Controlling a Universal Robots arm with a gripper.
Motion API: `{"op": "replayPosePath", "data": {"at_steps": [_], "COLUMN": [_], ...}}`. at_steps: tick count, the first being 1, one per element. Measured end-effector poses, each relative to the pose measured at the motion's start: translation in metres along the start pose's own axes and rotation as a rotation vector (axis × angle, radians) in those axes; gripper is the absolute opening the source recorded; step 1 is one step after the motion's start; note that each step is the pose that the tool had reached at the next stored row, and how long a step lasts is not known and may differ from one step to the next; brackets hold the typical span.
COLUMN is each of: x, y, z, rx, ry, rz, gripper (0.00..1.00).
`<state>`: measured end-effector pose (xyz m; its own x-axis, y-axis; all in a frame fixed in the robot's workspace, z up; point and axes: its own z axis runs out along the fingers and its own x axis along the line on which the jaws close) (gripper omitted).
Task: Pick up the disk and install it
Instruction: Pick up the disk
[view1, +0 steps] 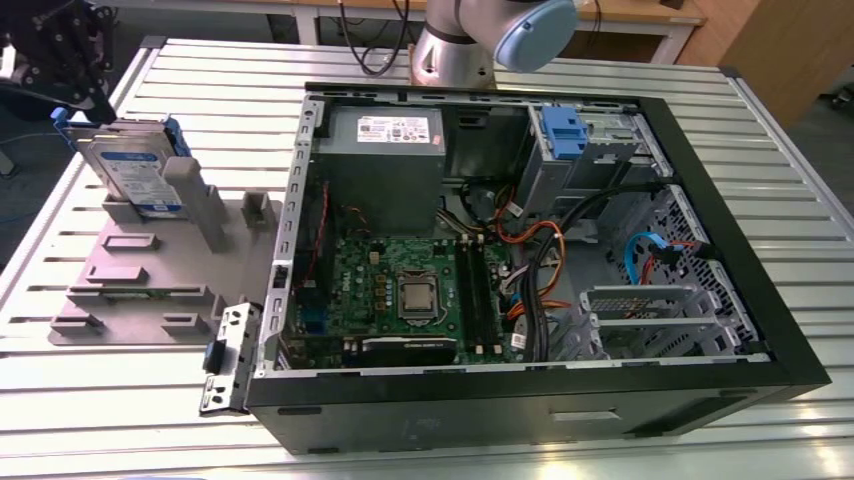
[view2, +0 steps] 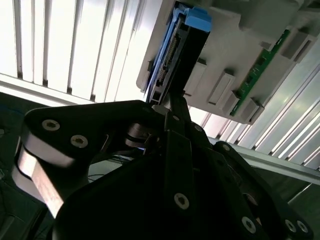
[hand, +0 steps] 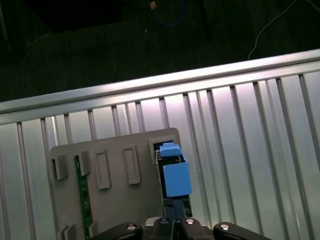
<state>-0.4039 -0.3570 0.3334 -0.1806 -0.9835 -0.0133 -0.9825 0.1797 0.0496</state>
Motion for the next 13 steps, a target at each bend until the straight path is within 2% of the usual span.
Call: {"op": "replayPosePath", "data": {"at_steps": [5, 10, 13], "x": [-0.0013, -0.0016, -0.0017], "y": [-0.0004, -0.0003, -0.0002], "z": [0.0002, -0.0007, -0.0009], "rx": [-0.0004, -0.0004, -0.0022], "ry": [0.0013, 0.0012, -0.0044], "rz": [-0.025, -0.030, -0.054], "gripper": [0.11, 0.11, 0.11]}}
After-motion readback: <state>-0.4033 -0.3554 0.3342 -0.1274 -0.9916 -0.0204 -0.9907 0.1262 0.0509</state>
